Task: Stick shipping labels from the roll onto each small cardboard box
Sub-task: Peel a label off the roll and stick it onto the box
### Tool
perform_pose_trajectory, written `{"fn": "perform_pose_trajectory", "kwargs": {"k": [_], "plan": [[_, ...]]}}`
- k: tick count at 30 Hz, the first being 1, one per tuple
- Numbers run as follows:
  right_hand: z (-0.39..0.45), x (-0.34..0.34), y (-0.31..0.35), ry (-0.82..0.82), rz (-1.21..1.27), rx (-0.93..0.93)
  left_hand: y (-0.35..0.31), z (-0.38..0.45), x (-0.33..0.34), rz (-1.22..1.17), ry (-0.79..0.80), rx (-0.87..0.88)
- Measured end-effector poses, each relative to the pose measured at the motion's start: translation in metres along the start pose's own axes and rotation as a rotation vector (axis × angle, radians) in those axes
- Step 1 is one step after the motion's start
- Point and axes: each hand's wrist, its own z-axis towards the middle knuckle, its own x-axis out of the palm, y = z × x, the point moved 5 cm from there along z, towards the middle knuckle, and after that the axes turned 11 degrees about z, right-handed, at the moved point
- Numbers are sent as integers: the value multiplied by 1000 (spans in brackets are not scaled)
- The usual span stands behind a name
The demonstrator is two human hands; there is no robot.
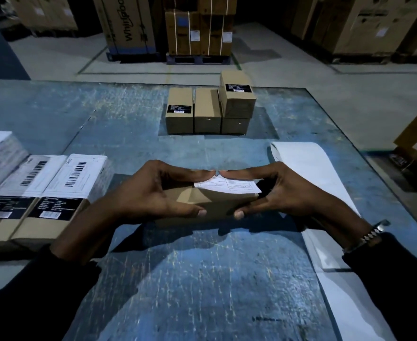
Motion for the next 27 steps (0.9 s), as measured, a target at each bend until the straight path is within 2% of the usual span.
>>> {"fn": "perform_pose_trajectory", "kwargs": {"k": [15,22,27], "plan": [[2,-1,-8,32,-5,-27,-10,-8,2,181,-7,162],[-1,7,-5,58,9,-60,-5,-10,3,219,-68,153],[-3,9,-5,78,24,-54,-11,-14,5,369,-148,261]]}}
